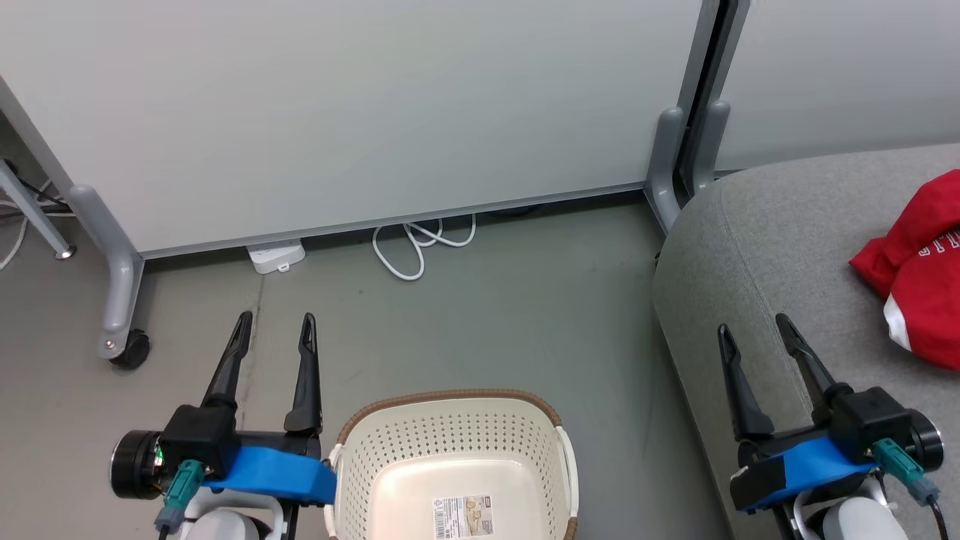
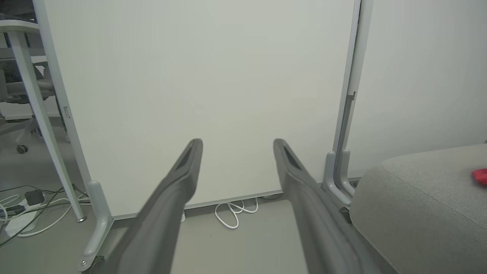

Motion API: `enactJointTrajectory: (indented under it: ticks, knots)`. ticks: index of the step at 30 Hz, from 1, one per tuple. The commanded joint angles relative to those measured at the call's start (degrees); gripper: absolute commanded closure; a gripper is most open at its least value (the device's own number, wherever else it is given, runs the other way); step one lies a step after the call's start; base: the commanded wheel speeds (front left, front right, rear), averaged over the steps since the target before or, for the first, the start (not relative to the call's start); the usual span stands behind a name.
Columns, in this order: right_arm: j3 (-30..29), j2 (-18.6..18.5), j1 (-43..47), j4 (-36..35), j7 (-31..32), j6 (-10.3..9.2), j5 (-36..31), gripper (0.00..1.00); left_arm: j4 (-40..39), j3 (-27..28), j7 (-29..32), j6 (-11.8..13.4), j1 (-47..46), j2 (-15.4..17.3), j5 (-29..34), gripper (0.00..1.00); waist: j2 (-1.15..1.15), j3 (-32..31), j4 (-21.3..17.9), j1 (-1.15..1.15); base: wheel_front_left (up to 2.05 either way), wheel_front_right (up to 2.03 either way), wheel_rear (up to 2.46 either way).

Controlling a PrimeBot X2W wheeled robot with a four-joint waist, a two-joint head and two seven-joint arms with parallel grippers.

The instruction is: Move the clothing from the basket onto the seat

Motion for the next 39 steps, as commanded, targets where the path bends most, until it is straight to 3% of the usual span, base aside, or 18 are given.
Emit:
enactJointTrajectory:
  ticks: [1,14,34,35,39]
  knots:
    - [0.0,0.3,0.9,-0.1,0.0,0.01,0.5,0.0,-0.3,0.5,-0.2,-0.2,0.6,-0.1,0.3,0.0,-0.01,-0.6,0.3,0.01,0.0,0.0,0.0]
    - [-0.5,1.7,5.5,0.5,0.0,0.01,1.8,0.0,0.8,3.8,-0.2,-2.4,4.8,-2.3,2.2,0.0,-0.01,-3.2,1.3,0.01,0.0,0.0,0.0]
    - [0.0,2.1,5.8,2.0,0.0,0.01,1.7,0.0,2.4,4.7,-0.2,-3.3,5.4,-2.8,2.2,0.0,-0.01,-3.9,2.1,0.01,0.0,0.0,0.0]
    - [-0.1,2.0,5.8,2.0,0.0,0.0,1.5,1.0,2.4,4.6,0.0,-3.1,5.4,-2.7,2.4,1.0,-0.01,-3.9,2.1,0.01,0.0,0.0,0.0]
    - [-0.2,2.1,6.7,4.2,0.3,0.0,1.5,1.0,4.5,4.5,0.4,-3.1,6.8,-2.7,2.4,1.0,-0.01,-3.9,2.1,0.01,0.0,0.0,0.0]
